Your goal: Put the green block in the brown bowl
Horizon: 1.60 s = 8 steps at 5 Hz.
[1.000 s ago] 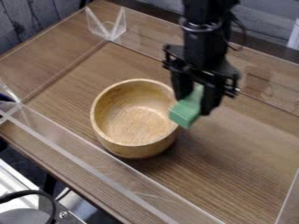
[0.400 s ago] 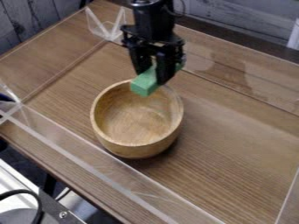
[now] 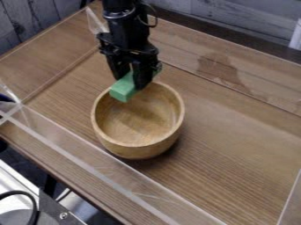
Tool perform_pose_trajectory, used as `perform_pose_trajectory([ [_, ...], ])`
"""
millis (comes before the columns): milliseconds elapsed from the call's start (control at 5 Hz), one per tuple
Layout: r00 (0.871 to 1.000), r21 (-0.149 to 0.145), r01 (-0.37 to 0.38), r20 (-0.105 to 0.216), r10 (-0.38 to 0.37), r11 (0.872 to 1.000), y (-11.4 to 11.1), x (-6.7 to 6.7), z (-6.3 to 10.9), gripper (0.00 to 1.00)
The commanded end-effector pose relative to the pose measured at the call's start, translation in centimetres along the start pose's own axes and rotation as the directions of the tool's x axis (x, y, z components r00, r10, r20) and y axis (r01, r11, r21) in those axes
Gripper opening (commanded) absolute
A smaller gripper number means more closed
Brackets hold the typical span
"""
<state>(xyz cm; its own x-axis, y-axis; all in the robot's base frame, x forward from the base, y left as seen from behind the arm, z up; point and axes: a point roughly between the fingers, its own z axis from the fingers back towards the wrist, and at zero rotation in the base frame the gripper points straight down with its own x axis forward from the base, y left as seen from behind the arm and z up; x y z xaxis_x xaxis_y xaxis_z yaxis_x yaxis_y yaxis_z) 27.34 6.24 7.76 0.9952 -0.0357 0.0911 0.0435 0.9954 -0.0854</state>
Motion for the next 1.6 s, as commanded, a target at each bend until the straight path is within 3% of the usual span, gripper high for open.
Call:
perform_pose_trajectory([
  [0, 0.999, 0.008, 0.027, 0.040, -0.028, 1.000, 0.0, 0.0, 0.7, 0.00],
  [400, 0.999, 0.000, 0.041, 0.018, -0.041, 0.999, -0.6, -1.6, -0.3, 0.00],
  [1000, 1.000, 0.000, 0.005, 0.018, -0.005, 1.000, -1.5, -2.5, 0.4, 0.00],
  [1400, 0.999, 0.040, -0.035, 0.011, 0.034, 0.999, -1.6, -2.6, 1.8, 0.00],
])
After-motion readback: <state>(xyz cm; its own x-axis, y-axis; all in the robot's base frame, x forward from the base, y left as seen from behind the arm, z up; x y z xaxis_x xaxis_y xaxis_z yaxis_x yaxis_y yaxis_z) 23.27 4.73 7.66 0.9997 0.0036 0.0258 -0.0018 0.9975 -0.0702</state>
